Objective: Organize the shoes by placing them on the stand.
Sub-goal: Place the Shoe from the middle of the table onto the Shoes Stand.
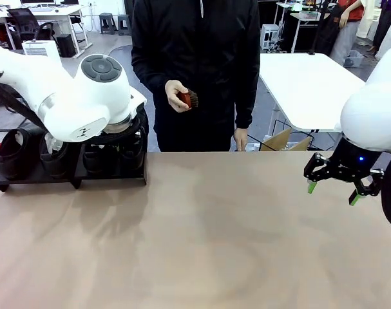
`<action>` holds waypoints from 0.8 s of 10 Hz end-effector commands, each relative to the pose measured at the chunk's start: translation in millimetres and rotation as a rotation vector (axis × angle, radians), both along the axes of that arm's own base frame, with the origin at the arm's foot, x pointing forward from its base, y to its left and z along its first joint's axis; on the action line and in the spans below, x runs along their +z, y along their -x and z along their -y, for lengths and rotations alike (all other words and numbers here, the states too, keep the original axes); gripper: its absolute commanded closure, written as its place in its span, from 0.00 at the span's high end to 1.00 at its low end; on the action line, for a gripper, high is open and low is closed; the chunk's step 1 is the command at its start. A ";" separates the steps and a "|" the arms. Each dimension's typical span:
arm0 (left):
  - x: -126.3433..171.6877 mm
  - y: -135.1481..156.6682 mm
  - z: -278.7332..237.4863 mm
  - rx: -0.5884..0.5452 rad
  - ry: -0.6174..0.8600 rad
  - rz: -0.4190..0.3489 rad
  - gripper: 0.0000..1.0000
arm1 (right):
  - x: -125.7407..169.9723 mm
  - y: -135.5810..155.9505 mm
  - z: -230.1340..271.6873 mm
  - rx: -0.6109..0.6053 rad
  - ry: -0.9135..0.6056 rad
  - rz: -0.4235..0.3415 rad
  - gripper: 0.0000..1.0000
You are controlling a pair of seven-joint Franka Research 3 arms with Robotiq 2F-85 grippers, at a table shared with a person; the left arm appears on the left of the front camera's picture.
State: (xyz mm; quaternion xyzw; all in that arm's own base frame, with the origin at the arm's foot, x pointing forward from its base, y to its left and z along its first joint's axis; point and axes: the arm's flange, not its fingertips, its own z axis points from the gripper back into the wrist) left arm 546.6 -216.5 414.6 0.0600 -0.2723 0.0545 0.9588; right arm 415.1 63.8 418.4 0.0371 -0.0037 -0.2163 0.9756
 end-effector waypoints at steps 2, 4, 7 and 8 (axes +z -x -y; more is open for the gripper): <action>1.7 -8.1 -1.0 0.059 -0.070 0.041 0.41 | 1.8 -1.0 1.9 0.018 -0.010 0.004 1.00; 10.9 -6.0 -3.5 0.061 -0.081 0.072 0.70 | 1.8 -1.0 1.9 0.018 -0.010 0.004 1.00; 26.8 5.2 -4.1 0.072 -0.076 0.112 0.70 | 1.8 -1.0 1.9 0.018 -0.010 0.004 1.00; 32.0 9.4 -3.6 0.063 -0.075 0.113 0.70 | 1.8 -1.0 1.9 0.018 -0.010 0.004 1.00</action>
